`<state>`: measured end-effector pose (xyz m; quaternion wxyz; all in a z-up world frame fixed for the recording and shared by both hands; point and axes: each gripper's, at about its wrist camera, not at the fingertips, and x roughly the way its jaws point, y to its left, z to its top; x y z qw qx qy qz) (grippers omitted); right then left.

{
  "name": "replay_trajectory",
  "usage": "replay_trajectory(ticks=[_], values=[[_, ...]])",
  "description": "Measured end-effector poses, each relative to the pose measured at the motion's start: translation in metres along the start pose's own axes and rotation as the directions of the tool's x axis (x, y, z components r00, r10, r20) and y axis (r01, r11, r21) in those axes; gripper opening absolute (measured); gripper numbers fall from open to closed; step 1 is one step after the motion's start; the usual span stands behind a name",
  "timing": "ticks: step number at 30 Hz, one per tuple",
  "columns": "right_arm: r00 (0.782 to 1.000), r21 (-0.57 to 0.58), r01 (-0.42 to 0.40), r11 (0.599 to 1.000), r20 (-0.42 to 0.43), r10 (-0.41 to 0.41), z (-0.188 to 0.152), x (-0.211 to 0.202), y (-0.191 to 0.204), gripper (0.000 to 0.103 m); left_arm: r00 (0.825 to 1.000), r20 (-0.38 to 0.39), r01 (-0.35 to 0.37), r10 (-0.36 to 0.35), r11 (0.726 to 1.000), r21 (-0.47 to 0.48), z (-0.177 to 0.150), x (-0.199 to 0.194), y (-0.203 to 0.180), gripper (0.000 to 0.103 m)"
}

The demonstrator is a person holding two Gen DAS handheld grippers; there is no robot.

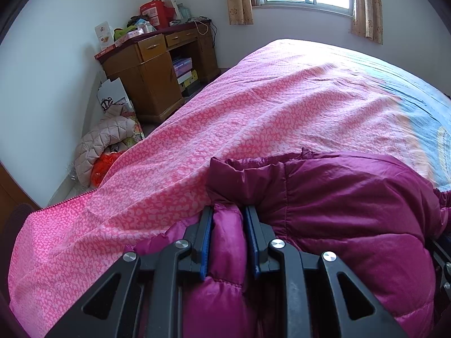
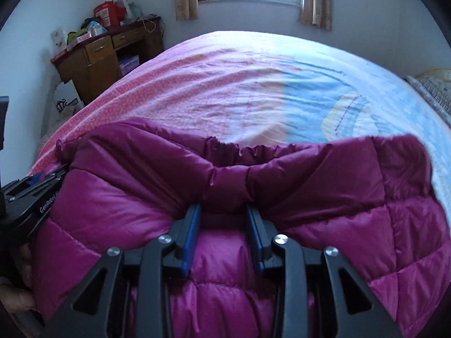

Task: Fold large clothes

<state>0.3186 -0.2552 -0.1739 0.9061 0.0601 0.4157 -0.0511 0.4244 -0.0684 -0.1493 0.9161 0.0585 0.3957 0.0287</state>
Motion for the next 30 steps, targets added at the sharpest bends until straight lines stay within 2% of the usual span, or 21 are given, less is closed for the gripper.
replay_trajectory(ticks=[4,7,9,12,14,16,18,20,23,27,30], values=[[1.0,0.015,-0.018,1.0,0.003,0.018,0.003,0.003,-0.001,0.036,1.0,0.0,0.005,-0.005,1.0,0.0,0.0,-0.005,0.003,0.024],[0.999,0.028,-0.032,0.999,0.011,0.031,0.003,0.006,-0.004,0.036,1.0,-0.004,0.031,-0.031,0.999,-0.01,0.001,-0.023,0.012,0.024],[0.998,0.047,-0.055,0.997,0.014,0.055,0.003,0.006,-0.008,0.036,0.999,0.033,0.028,-0.028,0.999,-0.02,0.0,-0.048,0.017,0.024],[0.998,0.054,-0.066,0.996,0.016,0.065,0.003,0.005,-0.009,0.036,0.994,0.106,0.011,-0.013,1.0,0.021,-0.005,-0.087,0.006,0.024],[0.998,0.056,-0.069,0.996,0.017,0.068,0.003,0.006,-0.009,0.036,0.992,0.114,0.057,-0.061,0.998,0.035,-0.01,-0.103,-0.004,0.024],[0.996,0.068,-0.086,0.994,0.019,0.085,0.003,0.006,-0.011,0.036,0.987,0.09,0.129,-0.131,0.991,0.035,-0.019,-0.107,-0.02,0.024],[0.994,0.088,-0.11,0.99,0.023,0.108,0.003,0.006,-0.015,0.036,0.988,0.05,0.142,-0.145,0.989,0.051,-0.025,-0.096,-0.035,0.024],[0.991,0.108,-0.134,0.985,0.026,0.132,0.003,0.006,-0.02,0.036,0.992,0.017,0.121,-0.122,0.992,0.048,-0.034,-0.078,-0.043,0.025],[0.989,0.126,-0.145,0.981,0.027,0.143,0.003,0.006,-0.022,0.036,0.994,0.044,0.103,-0.104,0.994,0.034,-0.044,-0.067,-0.044,0.025],[0.99,0.131,-0.138,0.982,0.021,0.137,0.003,0.006,-0.022,0.036,0.998,0.057,0.006,-0.013,0.993,0.118,-0.047,-0.061,-0.063,0.025],[0.988,0.141,-0.154,0.978,0.02,0.153,0.003,0.004,-0.023,0.04,0.998,0.06,-0.024,0.016,0.99,0.138,-0.05,-0.058,-0.068,0.025]])
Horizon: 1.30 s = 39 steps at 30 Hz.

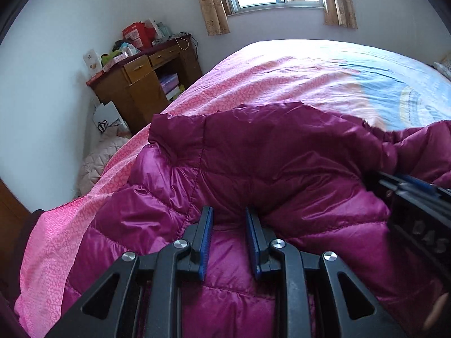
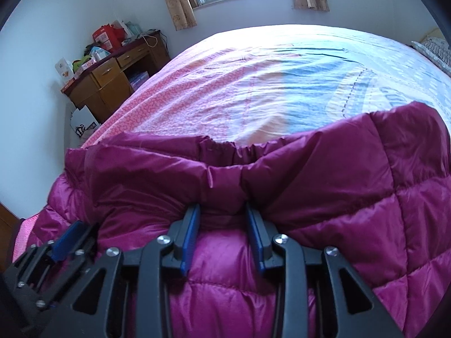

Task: Fold large clothes

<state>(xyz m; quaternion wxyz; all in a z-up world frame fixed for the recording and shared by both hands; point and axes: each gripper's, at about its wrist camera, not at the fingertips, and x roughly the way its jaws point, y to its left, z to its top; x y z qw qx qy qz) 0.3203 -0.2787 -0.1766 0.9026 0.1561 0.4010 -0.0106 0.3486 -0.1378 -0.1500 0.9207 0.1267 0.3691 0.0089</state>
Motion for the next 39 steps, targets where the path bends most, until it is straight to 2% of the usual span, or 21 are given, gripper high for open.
replay_trajectory(ticks=[3,5,8,10,12,13,15,16,19,21,23,24,25,27,29,32,39], values=[[0.997,0.05,-0.078,0.996,-0.001,0.078,0.003,-0.015,-0.007,0.041,1.0,0.001,0.016,-0.016,1.0,-0.017,0.0,0.001,0.004,0.025],[0.994,0.105,-0.091,0.99,0.067,0.084,0.007,-0.041,-0.022,0.042,1.0,0.001,0.021,-0.021,1.0,-0.022,-0.001,0.0,0.006,0.025],[0.989,0.158,-0.012,0.987,0.145,-0.012,0.013,-0.072,-0.051,0.042,1.0,0.004,0.015,-0.015,1.0,-0.017,-0.002,-0.001,0.006,0.025],[0.978,0.175,0.147,0.974,0.12,-0.169,0.015,-0.077,-0.077,0.042,1.0,0.005,0.017,-0.017,1.0,-0.019,-0.002,-0.001,0.007,0.025],[0.956,0.191,0.272,0.943,0.057,-0.287,0.009,-0.068,-0.103,0.045,1.0,0.009,0.021,-0.021,1.0,-0.021,-0.002,-0.001,0.008,0.025],[0.952,0.213,0.298,0.931,0.006,-0.306,0.003,-0.058,-0.119,0.051,1.0,0.011,0.019,-0.019,1.0,-0.019,-0.002,-0.002,0.008,0.025],[0.974,0.294,0.208,0.933,0.024,-0.225,-0.005,-0.055,-0.138,0.052,1.0,0.01,0.013,-0.013,1.0,-0.015,-0.002,-0.002,0.007,0.025],[0.975,0.296,0.206,0.933,0.023,-0.223,-0.004,-0.055,-0.138,0.053,1.0,0.01,0.013,-0.013,1.0,-0.015,-0.003,-0.003,0.007,0.025],[0.957,0.237,0.281,0.93,0.0,-0.289,-0.001,-0.052,-0.123,0.054,1.0,0.01,0.014,-0.014,1.0,-0.016,-0.003,-0.003,0.006,0.025],[0.947,0.241,0.312,0.919,0.0,-0.322,-0.001,-0.061,-0.117,0.055,1.0,0.01,0.015,-0.015,1.0,-0.017,-0.002,-0.002,0.006,0.025],[0.955,0.268,0.253,0.929,0.084,-0.284,-0.004,-0.082,-0.104,0.053,1.0,0.01,0.013,-0.013,1.0,-0.016,-0.002,-0.002,0.006,0.025],[0.962,0.248,0.219,0.944,0.11,-0.252,-0.003,-0.088,-0.095,0.048,1.0,0.01,0.013,-0.013,1.0,-0.016,-0.002,-0.002,0.006,0.025],[0.971,0.201,0.181,0.963,0.122,-0.208,-0.003,-0.091,-0.077,0.038,1.0,0.01,0.014,-0.013,1.0,-0.017,-0.002,-0.002,0.006,0.025],[0.986,0.138,0.107,0.985,0.111,-0.122,-0.005,-0.089,-0.047,0.03,1.0,0.01,0.017,-0.017,1.0,-0.02,-0.002,-0.002,0.006,0.025],[0.996,0.117,0.054,0.992,0.06,-0.062,-0.014,-0.075,-0.026,0.025,1.0,0.01,0.021,-0.021,0.999,-0.024,-0.002,-0.002,0.006,0.025],[0.997,0.092,0.07,0.993,0.021,-0.072,-0.029,-0.051,-0.018,0.021,1.0,0.011,0.025,-0.024,0.999,-0.028,-0.003,-0.002,0.007,0.025],[0.992,0.041,0.096,0.994,0.079,-0.099,-0.045,-0.046,-0.011,0.02,1.0,0.011,0.024,-0.024,0.999,-0.029,-0.003,-0.002,0.008,0.025]])
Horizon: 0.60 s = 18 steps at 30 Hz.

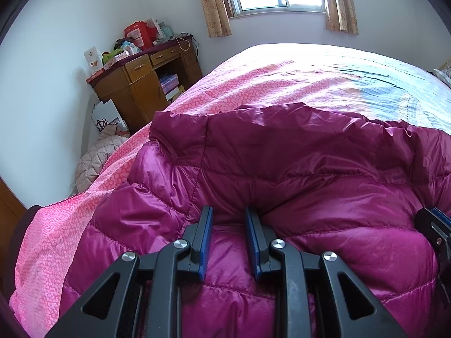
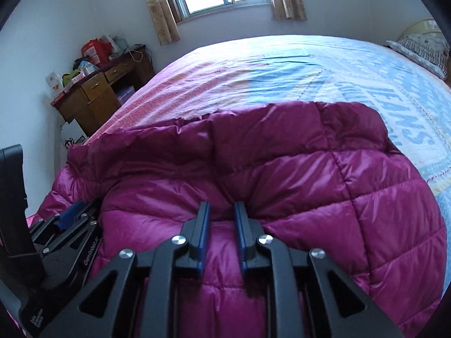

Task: Fold large clothes

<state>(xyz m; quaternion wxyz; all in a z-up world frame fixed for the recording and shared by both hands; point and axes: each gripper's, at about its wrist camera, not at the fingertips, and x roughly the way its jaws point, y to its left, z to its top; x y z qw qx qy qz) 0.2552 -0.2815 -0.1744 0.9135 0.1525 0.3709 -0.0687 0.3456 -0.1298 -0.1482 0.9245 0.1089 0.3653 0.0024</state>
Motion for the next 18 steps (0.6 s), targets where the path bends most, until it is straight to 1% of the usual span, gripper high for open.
replay_trajectory(ticks=[3,5,6,8,9,10,12,13,14,15,16,17,18], values=[[1.0,0.003,-0.012,1.0,0.007,0.012,0.003,-0.001,-0.001,0.02,1.0,-0.002,0.015,-0.015,1.0,-0.008,0.0,-0.001,0.002,0.025],[1.0,0.014,-0.028,1.0,0.005,0.028,0.005,0.002,-0.004,0.02,0.998,-0.003,0.065,-0.065,0.997,-0.035,-0.002,-0.006,0.011,0.025],[0.999,0.017,-0.032,0.999,0.005,0.032,0.006,0.003,-0.004,0.02,0.993,0.003,0.114,-0.114,0.992,-0.058,-0.005,-0.012,0.019,0.025],[0.999,0.02,-0.035,0.999,0.008,0.035,0.005,0.001,-0.004,0.02,0.988,0.017,0.154,-0.153,0.986,-0.067,-0.011,-0.023,0.033,0.026],[0.999,0.019,-0.036,0.999,0.009,0.036,0.004,0.001,-0.004,0.02,0.989,0.027,0.149,-0.148,0.986,-0.068,-0.014,-0.033,0.041,0.026],[0.999,0.019,-0.035,0.999,0.009,0.035,0.004,0.001,-0.005,0.02,0.991,0.036,0.13,-0.127,0.989,-0.072,-0.017,-0.041,0.048,0.028],[0.999,0.02,-0.037,0.999,0.009,0.037,0.004,0.0,-0.005,0.02,0.995,0.066,0.077,-0.07,0.989,-0.124,-0.025,-0.061,0.074,0.047],[0.999,0.02,-0.036,0.999,0.009,0.036,0.004,0.001,-0.005,0.02,0.995,0.092,0.053,-0.037,0.983,-0.179,-0.031,-0.072,0.092,0.071],[0.999,0.02,-0.036,0.999,0.01,0.036,0.004,0.0,-0.004,0.02,0.994,0.106,0.035,-0.012,0.976,-0.216,-0.034,-0.079,0.1,0.085],[0.999,0.019,-0.036,0.999,0.011,0.036,0.003,0.0,-0.004,0.02,0.992,0.126,0.011,0.025,0.961,-0.275,-0.041,-0.086,0.115,0.086],[0.999,0.019,-0.035,0.999,0.011,0.035,0.003,0.0,-0.004,0.02,0.991,0.126,-0.002,0.044,0.949,-0.315,-0.047,-0.09,0.125,0.086],[0.999,0.017,-0.033,0.999,0.011,0.033,0.003,-0.001,-0.003,0.02,0.992,0.12,0.002,0.04,0.945,-0.328,-0.049,-0.09,0.129,0.086],[0.999,0.016,-0.033,0.999,0.01,0.033,0.003,-0.001,-0.003,0.02,0.996,0.093,0.018,0.013,0.943,-0.332,-0.054,-0.086,0.13,0.086]])
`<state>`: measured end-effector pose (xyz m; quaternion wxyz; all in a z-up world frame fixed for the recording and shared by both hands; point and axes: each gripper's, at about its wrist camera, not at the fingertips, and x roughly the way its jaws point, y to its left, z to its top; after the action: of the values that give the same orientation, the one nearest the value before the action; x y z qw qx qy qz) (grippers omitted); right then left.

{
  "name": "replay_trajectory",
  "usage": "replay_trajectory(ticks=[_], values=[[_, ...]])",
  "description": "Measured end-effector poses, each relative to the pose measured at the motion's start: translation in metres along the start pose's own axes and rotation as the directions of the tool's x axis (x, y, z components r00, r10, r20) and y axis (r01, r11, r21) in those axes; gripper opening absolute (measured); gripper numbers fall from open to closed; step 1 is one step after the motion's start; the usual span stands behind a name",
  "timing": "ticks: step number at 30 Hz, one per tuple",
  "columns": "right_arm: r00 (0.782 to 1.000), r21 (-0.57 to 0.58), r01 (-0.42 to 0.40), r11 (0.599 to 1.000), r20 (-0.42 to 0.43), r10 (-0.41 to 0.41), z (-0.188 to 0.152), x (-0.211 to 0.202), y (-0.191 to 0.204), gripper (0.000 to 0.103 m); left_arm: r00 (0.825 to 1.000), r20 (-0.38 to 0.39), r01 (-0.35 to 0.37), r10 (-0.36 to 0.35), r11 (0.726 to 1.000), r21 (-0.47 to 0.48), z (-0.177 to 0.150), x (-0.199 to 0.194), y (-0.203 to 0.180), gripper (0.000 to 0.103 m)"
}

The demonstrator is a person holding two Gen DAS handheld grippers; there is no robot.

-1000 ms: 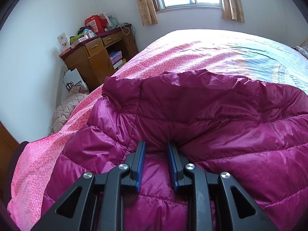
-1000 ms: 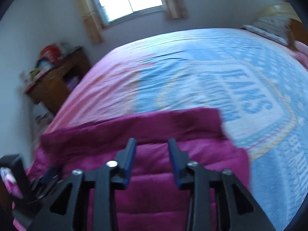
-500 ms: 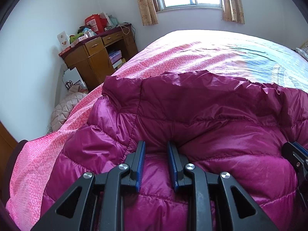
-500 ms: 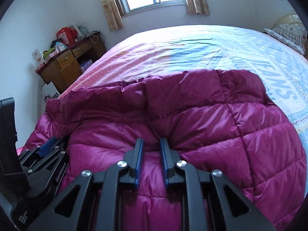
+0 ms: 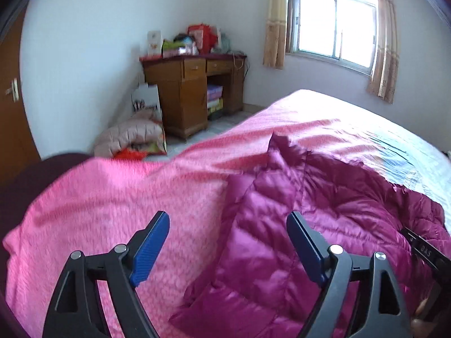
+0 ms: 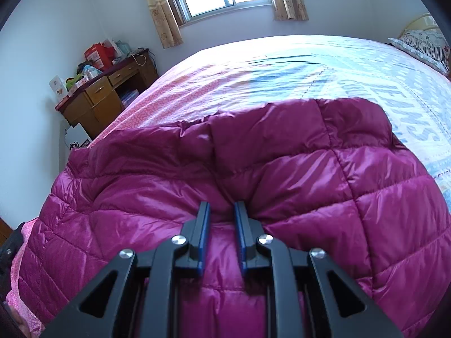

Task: Fold large clothes

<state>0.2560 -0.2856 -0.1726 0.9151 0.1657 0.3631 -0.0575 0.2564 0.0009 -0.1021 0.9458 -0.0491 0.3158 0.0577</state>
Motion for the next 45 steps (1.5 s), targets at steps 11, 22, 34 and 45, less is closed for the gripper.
replay_trajectory(ticks=[11,22,34,45], values=[[0.997,-0.094,0.076,0.993,-0.017,-0.078,0.006,-0.015,0.029,0.025,0.992,-0.12,0.034,-0.038,0.999,-0.03,-0.039,0.024,-0.011,0.086],[1.0,-0.173,0.027,0.985,0.019,-0.024,-0.03,-0.023,0.065,0.026,0.993,-0.116,0.021,-0.023,1.0,-0.013,-0.037,0.022,-0.012,0.086],[0.998,-0.197,0.062,0.978,-0.002,-0.064,-0.032,-0.009,0.07,0.026,0.992,-0.125,0.021,-0.023,1.0,-0.019,-0.037,0.025,-0.009,0.087],[0.999,-0.179,0.034,0.983,-0.024,-0.039,-0.034,-0.006,0.066,0.026,0.995,-0.083,0.048,-0.046,0.999,0.021,-0.032,0.015,-0.017,0.066]])
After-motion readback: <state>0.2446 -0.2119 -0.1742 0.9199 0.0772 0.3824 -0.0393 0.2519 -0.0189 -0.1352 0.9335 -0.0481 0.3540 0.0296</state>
